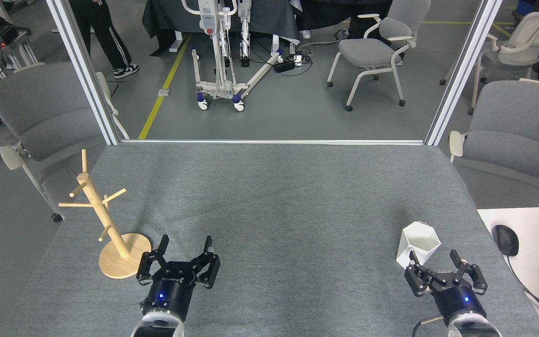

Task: Hang cup on storage rack
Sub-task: 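Move the right gripper down around the white hexagonal cup, then close the right gripper on the white cup's rim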

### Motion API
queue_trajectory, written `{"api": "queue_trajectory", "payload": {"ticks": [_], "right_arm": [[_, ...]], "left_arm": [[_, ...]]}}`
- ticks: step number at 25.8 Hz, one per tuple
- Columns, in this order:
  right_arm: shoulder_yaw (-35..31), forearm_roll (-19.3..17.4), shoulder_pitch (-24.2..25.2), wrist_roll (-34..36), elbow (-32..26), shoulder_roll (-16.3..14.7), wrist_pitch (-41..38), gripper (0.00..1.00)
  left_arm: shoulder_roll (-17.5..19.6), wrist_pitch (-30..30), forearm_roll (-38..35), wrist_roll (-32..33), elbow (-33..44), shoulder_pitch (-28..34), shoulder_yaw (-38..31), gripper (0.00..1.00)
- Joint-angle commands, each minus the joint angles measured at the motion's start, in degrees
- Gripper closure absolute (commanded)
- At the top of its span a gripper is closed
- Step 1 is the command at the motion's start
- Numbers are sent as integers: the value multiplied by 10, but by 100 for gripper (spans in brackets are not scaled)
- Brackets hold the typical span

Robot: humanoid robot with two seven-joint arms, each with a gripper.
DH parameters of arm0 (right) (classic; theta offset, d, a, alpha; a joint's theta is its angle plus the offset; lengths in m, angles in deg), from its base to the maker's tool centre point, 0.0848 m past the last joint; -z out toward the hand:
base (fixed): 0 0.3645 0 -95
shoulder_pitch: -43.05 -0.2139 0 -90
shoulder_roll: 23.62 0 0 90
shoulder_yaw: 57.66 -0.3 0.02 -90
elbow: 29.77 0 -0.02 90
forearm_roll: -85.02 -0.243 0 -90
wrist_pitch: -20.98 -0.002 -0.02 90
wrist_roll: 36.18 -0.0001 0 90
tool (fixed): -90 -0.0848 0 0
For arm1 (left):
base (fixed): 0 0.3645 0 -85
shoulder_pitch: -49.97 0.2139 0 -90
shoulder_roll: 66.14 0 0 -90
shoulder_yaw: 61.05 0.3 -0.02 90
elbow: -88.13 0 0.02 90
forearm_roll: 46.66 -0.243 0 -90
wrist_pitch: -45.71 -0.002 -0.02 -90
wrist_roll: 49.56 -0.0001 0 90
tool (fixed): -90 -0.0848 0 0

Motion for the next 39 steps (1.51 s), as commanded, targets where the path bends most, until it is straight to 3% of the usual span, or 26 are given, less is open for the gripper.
{"api": "queue_trajectory", "payload": {"ticks": [1,39], "right_arm": [[5,2,-1,-3,4,3,3,0],[15,-3,-59,-8,65,2,3,0]], "left_arm": [[0,0,0,1,-6,-7,0,1],[-1,1,0,3,-25,-22,0,1]]}}
